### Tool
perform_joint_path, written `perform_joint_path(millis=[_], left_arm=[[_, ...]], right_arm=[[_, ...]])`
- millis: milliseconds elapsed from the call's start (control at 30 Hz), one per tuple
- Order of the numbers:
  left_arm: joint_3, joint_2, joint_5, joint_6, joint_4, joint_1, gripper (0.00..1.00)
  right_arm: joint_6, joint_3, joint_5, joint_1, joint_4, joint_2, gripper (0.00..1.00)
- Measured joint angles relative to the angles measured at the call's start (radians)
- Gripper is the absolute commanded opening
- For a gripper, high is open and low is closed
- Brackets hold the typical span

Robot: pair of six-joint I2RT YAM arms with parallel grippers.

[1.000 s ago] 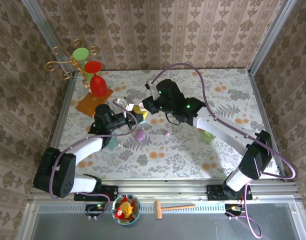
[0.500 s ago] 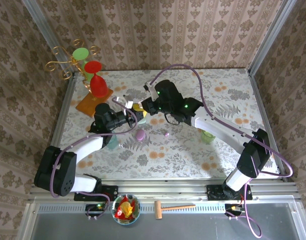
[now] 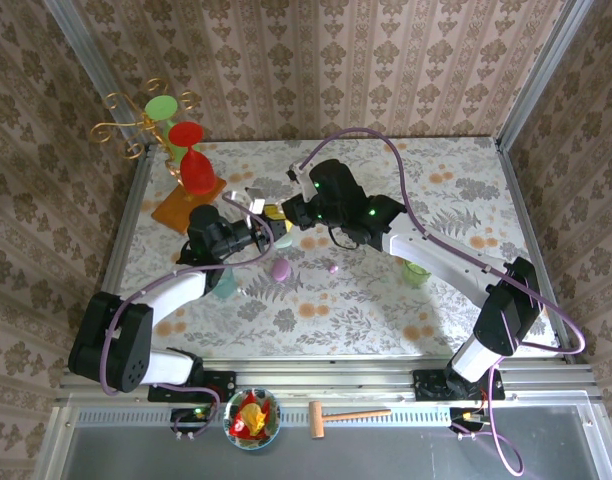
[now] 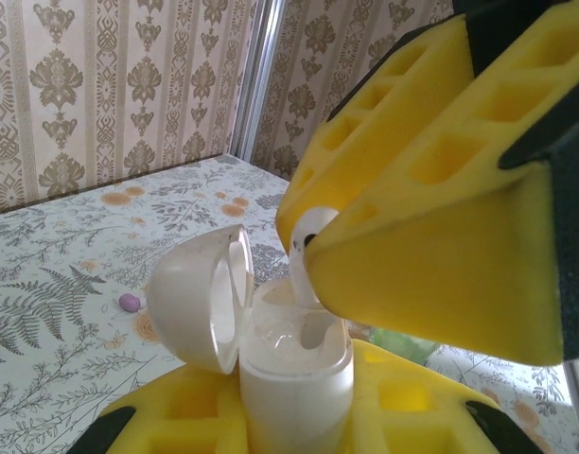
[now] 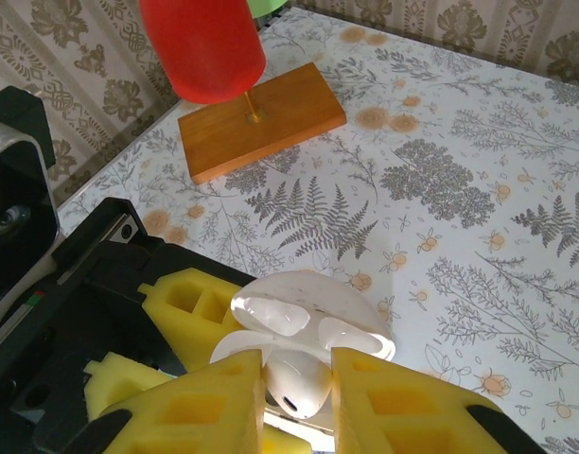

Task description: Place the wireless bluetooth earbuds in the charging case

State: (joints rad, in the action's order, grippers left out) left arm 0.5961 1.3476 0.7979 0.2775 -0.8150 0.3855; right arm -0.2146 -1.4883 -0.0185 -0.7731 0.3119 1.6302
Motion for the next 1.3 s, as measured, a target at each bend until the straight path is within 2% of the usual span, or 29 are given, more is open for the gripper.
perform_joint_path(millis=[233,467,767,1300], left_arm=[[0.001,0.0,0.0,0.0,-0.009,-0.001,0.0],[0.001,0.0,0.0,0.0,-0.023,-0.001,0.0],[0.001,0.0,-0.003,0.0,-0.027,-0.001,0.0],[0.001,0.0,-0.003,0.009,-0.052,-0.001,0.0]], right_arm=[[-0.001,0.0,-0.015,-0.002,0.001,0.0,0.36],[-0.023,-0.002,-0.011,-0.001,0.003,-0.001,0.58],[-0.084,-0.002,-0.034,0.023,-0.006,-0.045,0.76],[-0.13,-0.001,-0.061,0.064,0.013,-0.023,0.69]])
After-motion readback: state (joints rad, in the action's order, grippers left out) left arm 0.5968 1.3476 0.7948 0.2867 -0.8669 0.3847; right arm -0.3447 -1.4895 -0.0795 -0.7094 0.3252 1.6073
